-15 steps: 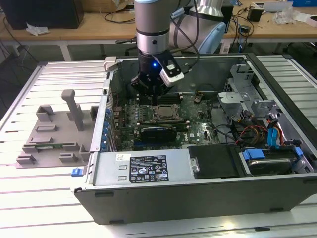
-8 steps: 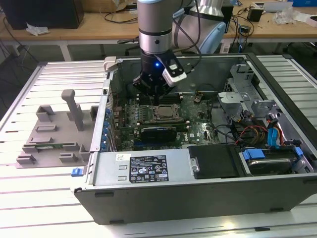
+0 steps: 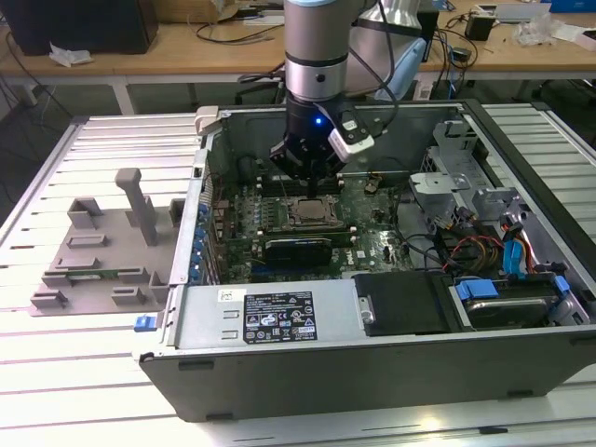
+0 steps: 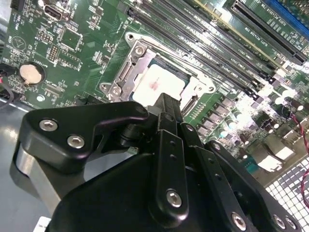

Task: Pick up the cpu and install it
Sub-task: 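Close the cpu cover, then install the first cpu locking lever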

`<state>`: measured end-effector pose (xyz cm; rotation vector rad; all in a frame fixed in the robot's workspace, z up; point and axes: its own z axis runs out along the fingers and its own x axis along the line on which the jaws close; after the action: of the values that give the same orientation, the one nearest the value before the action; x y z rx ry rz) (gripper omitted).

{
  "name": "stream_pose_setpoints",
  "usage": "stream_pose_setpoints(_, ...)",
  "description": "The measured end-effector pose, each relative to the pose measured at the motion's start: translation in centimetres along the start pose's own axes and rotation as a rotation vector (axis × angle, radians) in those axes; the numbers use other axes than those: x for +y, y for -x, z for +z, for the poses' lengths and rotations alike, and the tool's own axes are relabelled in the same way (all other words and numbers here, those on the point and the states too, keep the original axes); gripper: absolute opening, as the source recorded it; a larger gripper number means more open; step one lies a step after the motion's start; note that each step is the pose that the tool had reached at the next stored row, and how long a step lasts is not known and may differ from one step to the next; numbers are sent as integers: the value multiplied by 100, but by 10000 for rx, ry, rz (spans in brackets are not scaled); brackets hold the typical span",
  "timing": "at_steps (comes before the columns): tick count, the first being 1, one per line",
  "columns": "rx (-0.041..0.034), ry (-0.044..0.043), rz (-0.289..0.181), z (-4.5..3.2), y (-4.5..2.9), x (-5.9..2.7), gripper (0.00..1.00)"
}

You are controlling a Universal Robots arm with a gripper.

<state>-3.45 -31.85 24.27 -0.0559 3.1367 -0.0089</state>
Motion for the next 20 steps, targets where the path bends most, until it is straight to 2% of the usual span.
stream_pose_setpoints(1,0,0,1,-5,0,0,11)
stream_pose_setpoints(4,1,0,-1,-87,1,-1,11)
stream_pose_setpoints(8,0,1,-1,-308,2,-2,11)
stream_pose_setpoints(9,0,1,-1,-334,2,-2,11)
stream_pose_setpoints(20,1,0,-1,-340,2,-2,11)
